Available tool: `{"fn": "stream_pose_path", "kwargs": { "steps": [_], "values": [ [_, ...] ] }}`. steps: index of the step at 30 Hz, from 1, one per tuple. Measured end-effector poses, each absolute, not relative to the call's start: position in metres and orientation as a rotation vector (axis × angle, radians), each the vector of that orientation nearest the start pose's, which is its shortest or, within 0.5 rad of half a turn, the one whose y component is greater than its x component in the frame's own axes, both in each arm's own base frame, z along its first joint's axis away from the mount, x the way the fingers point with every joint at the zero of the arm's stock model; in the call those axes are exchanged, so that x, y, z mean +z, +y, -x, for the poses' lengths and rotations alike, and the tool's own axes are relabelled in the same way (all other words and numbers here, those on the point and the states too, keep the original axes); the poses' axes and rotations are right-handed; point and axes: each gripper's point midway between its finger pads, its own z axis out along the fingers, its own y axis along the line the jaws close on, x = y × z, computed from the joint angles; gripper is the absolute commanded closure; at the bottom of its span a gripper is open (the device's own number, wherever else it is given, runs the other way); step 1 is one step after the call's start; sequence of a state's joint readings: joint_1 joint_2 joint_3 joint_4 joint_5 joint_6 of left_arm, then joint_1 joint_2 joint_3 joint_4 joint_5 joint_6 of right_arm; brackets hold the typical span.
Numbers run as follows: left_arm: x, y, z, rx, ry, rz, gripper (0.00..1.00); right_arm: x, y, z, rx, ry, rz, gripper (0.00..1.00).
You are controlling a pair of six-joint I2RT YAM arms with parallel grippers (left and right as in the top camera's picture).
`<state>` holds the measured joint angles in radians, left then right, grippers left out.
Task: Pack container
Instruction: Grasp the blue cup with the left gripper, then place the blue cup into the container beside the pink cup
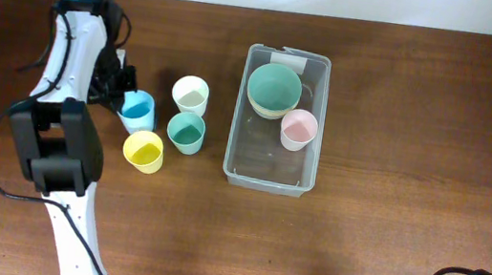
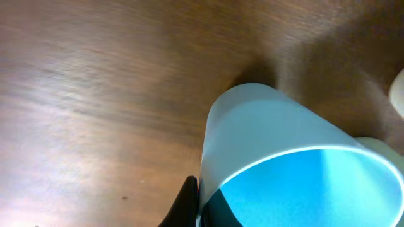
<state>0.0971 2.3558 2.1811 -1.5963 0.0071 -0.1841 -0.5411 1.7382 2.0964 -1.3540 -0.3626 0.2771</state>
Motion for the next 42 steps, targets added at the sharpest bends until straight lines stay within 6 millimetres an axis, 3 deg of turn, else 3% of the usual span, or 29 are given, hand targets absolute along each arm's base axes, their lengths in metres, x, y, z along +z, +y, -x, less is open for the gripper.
{"fn": "stream_pose_path", "kwargs": {
  "steps": [3, 7, 9, 11, 13, 15, 19, 24, 27, 36, 42],
  "values": [
    [0.107, 0.042, -0.42, 0.011, 3.224, 0.459, 0.99, 0.319, -0.154, -0.374, 0.358, 2.352, -0.872, 0.01],
    [0.182, 0.021, -0.436, 0.006, 3.013, 0.338, 0.99, 0.319, -0.154, -0.374, 0.358, 2.352, -0.871, 0.01],
    [0.228, -0.006, -0.434, -0.016, 2.898, 0.234, 0.99, 0.319, -0.154, -0.374, 0.358, 2.352, -0.872, 0.01],
    [0.258, -0.031, -0.427, -0.04, 2.827, 0.148, 0.99, 0.319, -0.154, -0.374, 0.358, 2.352, -0.872, 0.01],
    [0.28, -0.061, -0.415, -0.069, 2.78, 0.039, 0.99, 0.319, -0.154, -0.374, 0.358, 2.352, -0.871, 0.01],
    [0.287, -0.086, -0.406, -0.089, 2.768, -0.049, 0.99, 0.319, -0.154, -0.374, 0.358, 2.352, -0.872, 0.01],
    [0.266, -0.13, -0.401, -0.102, 2.802, -0.196, 0.99, 0.319, -0.154, -0.374, 0.358, 2.352, -0.872, 0.01],
    [0.215, -0.185, -0.398, -0.109, 2.846, -0.372, 0.99, 0.319, -0.154, -0.374, 0.358, 2.352, -0.872, 0.01],
    [0.185, -0.208, -0.388, -0.107, 2.878, -0.451, 0.99, 0.319, -0.154, -0.374, 0.358, 2.352, -0.872, 0.01],
    [0.12, -0.224, -0.386, -0.126, 2.899, -0.494, 0.99, 0.319, -0.154, -0.374, 0.358, 2.352, -0.872, 0.01],
    [0.096, -0.229, -0.394, -0.145, 2.861, -0.489, 0.95, 0.319, -0.154, -0.374, 0.358, 2.352, -0.872, 0.01]
  ]
}}
